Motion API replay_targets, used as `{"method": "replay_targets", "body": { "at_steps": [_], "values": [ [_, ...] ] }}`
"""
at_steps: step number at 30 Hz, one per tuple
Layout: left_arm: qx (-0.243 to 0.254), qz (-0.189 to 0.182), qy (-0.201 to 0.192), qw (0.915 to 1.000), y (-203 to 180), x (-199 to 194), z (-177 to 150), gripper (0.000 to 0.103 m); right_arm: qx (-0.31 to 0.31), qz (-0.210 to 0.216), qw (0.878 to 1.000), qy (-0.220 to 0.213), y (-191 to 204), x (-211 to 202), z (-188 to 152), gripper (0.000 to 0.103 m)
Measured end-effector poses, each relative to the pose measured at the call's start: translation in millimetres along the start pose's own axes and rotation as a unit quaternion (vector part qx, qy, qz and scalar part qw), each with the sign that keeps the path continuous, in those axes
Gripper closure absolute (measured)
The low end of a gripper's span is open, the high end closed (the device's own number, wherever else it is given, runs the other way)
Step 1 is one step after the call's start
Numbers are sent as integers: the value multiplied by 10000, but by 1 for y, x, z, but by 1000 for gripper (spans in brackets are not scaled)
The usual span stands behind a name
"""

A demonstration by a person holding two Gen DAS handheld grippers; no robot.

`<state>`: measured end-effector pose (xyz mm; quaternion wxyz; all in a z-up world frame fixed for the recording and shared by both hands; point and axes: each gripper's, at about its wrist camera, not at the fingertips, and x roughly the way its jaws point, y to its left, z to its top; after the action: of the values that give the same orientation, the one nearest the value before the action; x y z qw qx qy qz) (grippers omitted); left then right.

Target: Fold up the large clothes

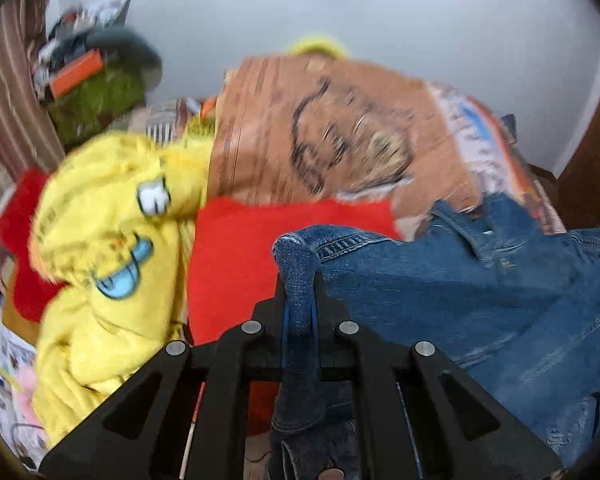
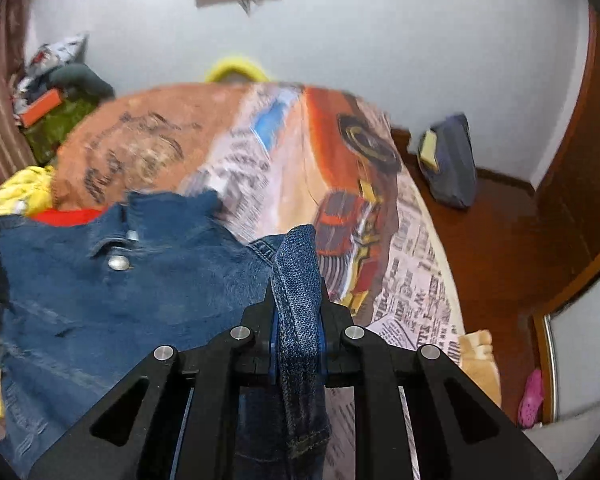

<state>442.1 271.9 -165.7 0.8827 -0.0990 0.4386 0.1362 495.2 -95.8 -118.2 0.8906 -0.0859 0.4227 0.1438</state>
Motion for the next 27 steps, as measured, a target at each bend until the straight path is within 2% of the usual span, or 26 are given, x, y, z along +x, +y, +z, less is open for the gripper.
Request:
{"method": "replay_targets", "body": {
  "at_steps": [6,12,16,20,23,25,27],
  "values": [
    [-76,184,444,9988,10,60,-14,92,316,83,9977,591,-22,50,-17,90],
    [35,365,574,9977,3,81,-22,87,209,27,9975,673,-18,62,-30,87],
    [254,487,555,9969,-3,72,-24,85,160,-83,9972,727,-17,53,-29,83],
    [398,455,512,9969,-7,50,-25,84,66,-126,9969,775,-13,33,-29,77],
    [466,344,427,9974,-12,27,-28,78,-85,-86,9979,629,-7,6,-31,71],
    [589,312,351,9972,-17,6,-33,67,-220,40,9985,491,0,-21,-35,70],
    [720,312,220,9967,-23,-17,-39,58,-323,102,9987,378,6,-45,-39,65]
  ]
}}
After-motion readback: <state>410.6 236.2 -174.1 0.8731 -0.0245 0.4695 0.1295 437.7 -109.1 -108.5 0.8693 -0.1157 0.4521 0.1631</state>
